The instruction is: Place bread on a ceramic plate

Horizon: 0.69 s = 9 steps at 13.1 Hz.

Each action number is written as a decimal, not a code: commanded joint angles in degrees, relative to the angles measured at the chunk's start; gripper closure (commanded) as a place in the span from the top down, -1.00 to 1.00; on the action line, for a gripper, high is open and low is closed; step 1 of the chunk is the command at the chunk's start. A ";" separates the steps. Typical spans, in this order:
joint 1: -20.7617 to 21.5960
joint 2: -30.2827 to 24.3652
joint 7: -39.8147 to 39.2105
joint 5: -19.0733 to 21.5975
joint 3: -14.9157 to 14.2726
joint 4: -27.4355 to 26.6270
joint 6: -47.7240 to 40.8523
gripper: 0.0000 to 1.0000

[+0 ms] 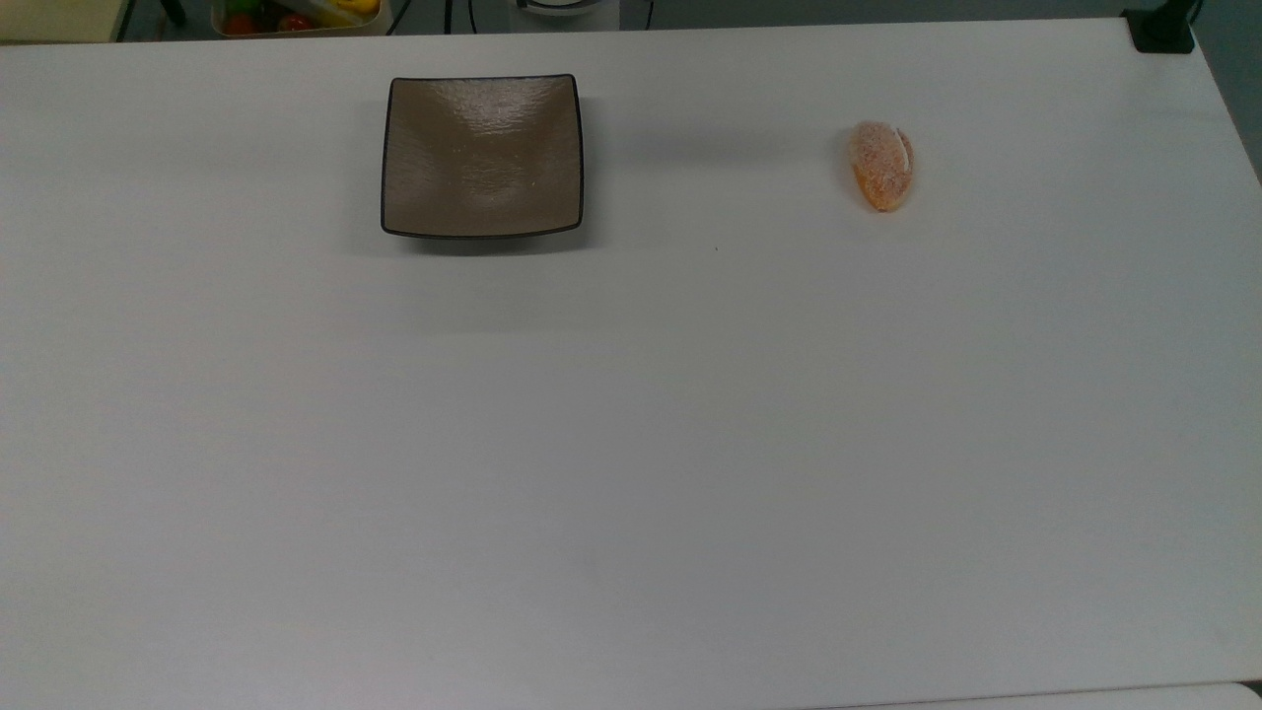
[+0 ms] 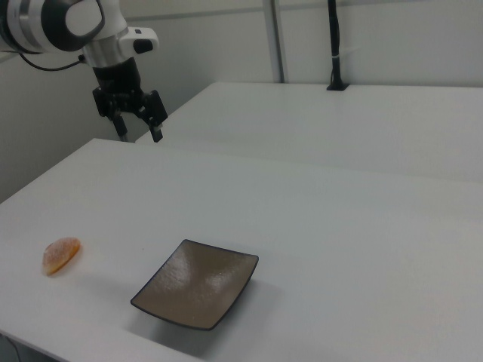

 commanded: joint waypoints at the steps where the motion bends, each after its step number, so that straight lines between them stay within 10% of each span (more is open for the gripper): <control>1: 0.37 -0.16 0.07 0.96 0.12 0.11 -1.43 1.00; 9: 0.45 -0.34 0.07 0.96 0.29 0.10 -2.65 1.00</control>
